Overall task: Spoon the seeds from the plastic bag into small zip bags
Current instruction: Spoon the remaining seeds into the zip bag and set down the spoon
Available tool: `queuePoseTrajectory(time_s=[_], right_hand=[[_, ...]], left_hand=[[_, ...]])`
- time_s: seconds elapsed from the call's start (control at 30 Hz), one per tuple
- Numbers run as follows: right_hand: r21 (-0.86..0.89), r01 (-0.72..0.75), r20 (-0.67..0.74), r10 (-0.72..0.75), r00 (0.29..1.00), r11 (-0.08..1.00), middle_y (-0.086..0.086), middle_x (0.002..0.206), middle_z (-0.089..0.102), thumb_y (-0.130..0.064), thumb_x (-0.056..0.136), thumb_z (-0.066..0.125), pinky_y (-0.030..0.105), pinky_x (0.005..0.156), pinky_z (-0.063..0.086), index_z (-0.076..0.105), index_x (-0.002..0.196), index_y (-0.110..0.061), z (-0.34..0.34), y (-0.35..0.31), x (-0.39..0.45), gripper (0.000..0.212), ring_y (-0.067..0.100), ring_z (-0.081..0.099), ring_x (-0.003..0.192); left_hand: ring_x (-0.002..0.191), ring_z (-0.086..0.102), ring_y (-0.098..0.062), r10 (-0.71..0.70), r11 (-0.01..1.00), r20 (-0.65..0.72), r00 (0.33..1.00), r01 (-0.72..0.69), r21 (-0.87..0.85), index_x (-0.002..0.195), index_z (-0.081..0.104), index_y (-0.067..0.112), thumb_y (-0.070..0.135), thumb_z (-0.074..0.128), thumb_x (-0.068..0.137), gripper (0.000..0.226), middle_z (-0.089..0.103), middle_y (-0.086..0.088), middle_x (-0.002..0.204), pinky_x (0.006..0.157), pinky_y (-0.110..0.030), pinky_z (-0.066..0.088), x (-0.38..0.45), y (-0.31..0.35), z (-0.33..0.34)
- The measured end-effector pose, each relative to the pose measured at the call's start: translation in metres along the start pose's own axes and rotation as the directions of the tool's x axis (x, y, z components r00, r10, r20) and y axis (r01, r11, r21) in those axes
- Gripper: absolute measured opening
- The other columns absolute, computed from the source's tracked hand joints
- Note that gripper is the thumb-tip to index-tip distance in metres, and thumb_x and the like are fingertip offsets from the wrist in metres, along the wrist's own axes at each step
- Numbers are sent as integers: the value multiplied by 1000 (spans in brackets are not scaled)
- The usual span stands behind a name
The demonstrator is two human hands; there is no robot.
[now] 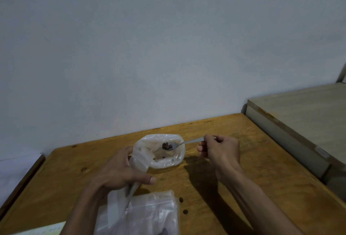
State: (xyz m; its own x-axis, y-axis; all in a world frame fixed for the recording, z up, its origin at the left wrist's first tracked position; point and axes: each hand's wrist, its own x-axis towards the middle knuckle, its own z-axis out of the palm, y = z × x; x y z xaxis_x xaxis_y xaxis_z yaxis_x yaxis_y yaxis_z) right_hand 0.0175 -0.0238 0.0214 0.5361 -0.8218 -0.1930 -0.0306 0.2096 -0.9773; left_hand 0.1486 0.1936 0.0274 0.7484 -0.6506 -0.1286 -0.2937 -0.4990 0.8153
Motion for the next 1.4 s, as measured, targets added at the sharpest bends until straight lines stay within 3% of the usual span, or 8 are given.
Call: queuePoseTrajectory(time_s=[0.33, 0.5, 0.77, 0.93, 1.0, 1.17, 1.3, 1.4], right_hand=[[-31, 224, 186, -214, 959, 974, 5, 69, 73, -12, 96, 63, 30, 62, 61, 72, 85, -15, 11, -17, -30, 14, 16, 70, 62], [-321, 662, 248, -614, 749, 677, -6, 68, 70, -23, 97, 61, 35, 56, 60, 73, 90, -23, 15, -14, -32, 14, 10, 68, 62], [-462, 796, 271, -792, 547, 392, 1, 75, 69, -11, 95, 64, 40, 56, 56, 73, 94, -10, 6, -4, -8, 9, 15, 65, 63], [-481, 826, 358, -794, 491, 293, 0, 83, 69, -19, 95, 60, 41, 58, 56, 72, 95, -11, 7, 1, -4, 14, 17, 63, 69], [-487, 834, 443, -748, 493, 261, -2, 86, 67, -31, 96, 50, 44, 57, 55, 70, 95, -15, 8, 0, -4, 25, 18, 62, 70], [-535, 837, 660, -562, 499, 114, -9, 97, 59, -27, 103, 50, 37, 65, 53, 62, 102, -23, 10, -10, -7, 13, 14, 55, 77], [-596, 801, 666, -520, 534, 59, -9, 107, 58, -28, 105, 44, 23, 60, 41, 58, 112, -25, 13, -11, -13, 16, 10, 49, 78], [-592, 805, 686, -495, 532, 44, -9, 108, 58, -28, 106, 44, 25, 60, 42, 57, 113, -27, 10, -15, -15, 15, 12, 50, 79]], left_hand=[[108, 57, -9, -24, 993, -7, 1000, 24, 114, 128, 48, 38, 47, 101, 38, 105, 58, 15, 123, 86, -33, 56, 4, -12, 2], [106, 60, -10, -29, 996, -25, 999, 31, 80, 128, 49, 36, 40, 101, 42, 101, 60, 14, 119, 83, -34, 57, 2, -8, 2], [80, 76, -16, -66, 981, 11, 998, 67, -184, 104, 75, 10, 14, 98, 48, 61, 79, -9, 94, 66, -28, 59, -3, 4, -5], [68, 73, -4, -98, 969, 47, 994, 106, -223, 95, 73, 13, -1, 91, 60, 42, 80, 3, 83, 57, -15, 56, -2, 5, -6], [80, 75, -5, -101, 977, 79, 992, 114, -179, 106, 73, 13, 6, 94, 57, 54, 80, 3, 92, 64, -17, 57, -3, 5, -7], [102, 71, -17, -135, 988, 76, 988, 140, -65, 110, 69, 25, 13, 98, 54, 64, 78, 0, 104, 86, -33, 57, -5, 8, -6], [91, 64, -8, -93, 995, 51, 994, 92, 28, 96, 58, 37, 15, 96, 59, 57, 70, 7, 98, 67, -20, 55, -8, 13, -1], [89, 59, -3, -80, 995, 36, 996, 77, 61, 97, 52, 41, 20, 96, 60, 61, 64, 13, 101, 60, -15, 48, -9, 13, 0]])
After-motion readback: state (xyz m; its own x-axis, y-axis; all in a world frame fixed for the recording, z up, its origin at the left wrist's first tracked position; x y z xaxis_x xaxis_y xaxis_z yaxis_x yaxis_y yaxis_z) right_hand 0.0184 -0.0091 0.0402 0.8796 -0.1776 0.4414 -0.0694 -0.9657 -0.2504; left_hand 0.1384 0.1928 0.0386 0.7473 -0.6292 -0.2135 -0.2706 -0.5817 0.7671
